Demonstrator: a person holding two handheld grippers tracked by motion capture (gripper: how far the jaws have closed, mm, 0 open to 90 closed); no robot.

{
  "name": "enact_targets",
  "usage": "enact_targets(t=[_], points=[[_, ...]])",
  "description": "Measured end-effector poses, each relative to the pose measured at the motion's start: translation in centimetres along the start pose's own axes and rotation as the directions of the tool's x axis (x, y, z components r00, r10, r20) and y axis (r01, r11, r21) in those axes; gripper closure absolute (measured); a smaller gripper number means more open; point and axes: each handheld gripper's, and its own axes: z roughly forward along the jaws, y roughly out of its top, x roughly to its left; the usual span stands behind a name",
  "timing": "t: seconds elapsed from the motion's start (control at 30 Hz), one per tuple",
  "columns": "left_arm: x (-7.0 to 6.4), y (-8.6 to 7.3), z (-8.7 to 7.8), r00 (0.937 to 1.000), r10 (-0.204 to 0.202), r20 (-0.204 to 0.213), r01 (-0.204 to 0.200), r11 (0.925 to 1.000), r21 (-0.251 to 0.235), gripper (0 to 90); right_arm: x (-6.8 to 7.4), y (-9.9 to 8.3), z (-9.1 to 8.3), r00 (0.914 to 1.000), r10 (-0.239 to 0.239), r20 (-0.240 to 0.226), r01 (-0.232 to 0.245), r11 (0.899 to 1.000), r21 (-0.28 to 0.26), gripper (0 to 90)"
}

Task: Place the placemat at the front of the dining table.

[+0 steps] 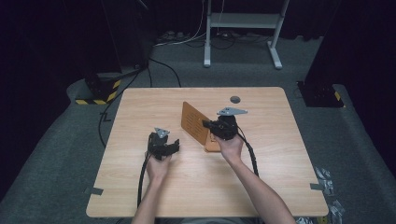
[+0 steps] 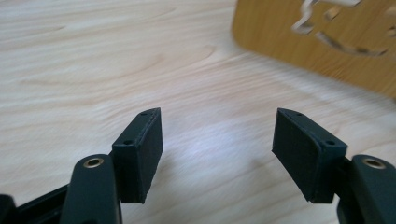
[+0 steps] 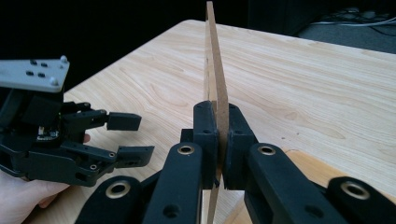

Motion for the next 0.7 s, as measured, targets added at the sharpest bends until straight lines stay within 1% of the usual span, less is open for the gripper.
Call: enact_targets(t=[0.1,0.13,0.23,0.27,0.3,0.4,0.47,0.5,0.57,0.6,0.67,0.7], points=[[0.5,-0.3,-0.4,1.0,-0.001,-0.004,0.001,1.0,-0.004,33.5,0.0,0.1,-0.3,1.0,-0.002,-0.007,0.002,1.0,-0.008,86.4],[0.6,-0.4,-0.5,0.9999,-0.01,-0.006,0.01,0.9999,-0.007,33.5,0.0,0.2,-0.4,0.9999,-0.008,-0.008,0.007,1.0,-0.01,86.5],[1.0,-0.7,-0.7,0.9998,-0.014,-0.011,0.014,0.9999,0.001,33.4,0.0,0.3,-0.7,0.9999,-0.01,-0.012,0.01,1.0,-0.015,86.5],[1.1,-0.7,-0.7,0.9998,-0.015,-0.011,0.015,0.9999,0.002,33.4,0.1,0.3,-0.9,0.9999,0.0,-0.016,0.0,1.0,-0.015,86.4],[1.1,-0.8,-0.7,0.9998,-0.015,-0.013,0.015,0.9999,0.007,33.5,0.0,0.4,-1.1,0.9999,-0.009,-0.014,0.009,1.0,-0.023,86.5],[1.4,-1.1,-0.8,0.9996,-0.017,-0.022,0.017,0.9997,0.019,33.3,0.1,0.6,-1.6,0.9997,-0.012,-0.02,0.012,1.0,-0.028,86.4],[1.5,-1.1,-0.9,0.9996,-0.008,-0.028,0.008,0.9998,0.019,33.0,0.1,0.6,-2.0,0.9997,-0.011,-0.023,0.01,1.0,-0.029,86.5],[1.6,-1.2,-0.9,0.9996,-0.007,-0.029,0.008,0.9998,0.017,33.1,0.1,0.7,-2.2,0.9995,-0.019,-0.023,0.019,0.999,-0.035,86.5],[1.8,-1.4,-0.9,0.9994,-0.015,-0.032,0.016,0.9996,0.022,33.1,0.1,0.7,-2.5,0.9994,-0.025,-0.026,0.024,0.999,-0.035,86.5],[1.8,-1.4,-0.8,0.9989,-0.031,-0.036,0.032,0.9991,0.027,33.1,0.1,0.7,-2.7,0.9993,-0.028,-0.025,0.028,0.999,-0.036,86.5],[1.9,-1.4,-0.9,0.9989,-0.034,-0.033,0.035,0.9991,0.023,32.9,0.1,0.7,-3.0,0.9991,-0.03,-0.03,0.028,0.999,-0.039,86.5],[1.9,-1.4,-0.9,0.999,-0.028,-0.036,0.029,0.9991,0.029,32.9,0.1,0.8,-3.2,0.9989,-0.035,-0.031,0.034,0.999,-0.038,86.5]])
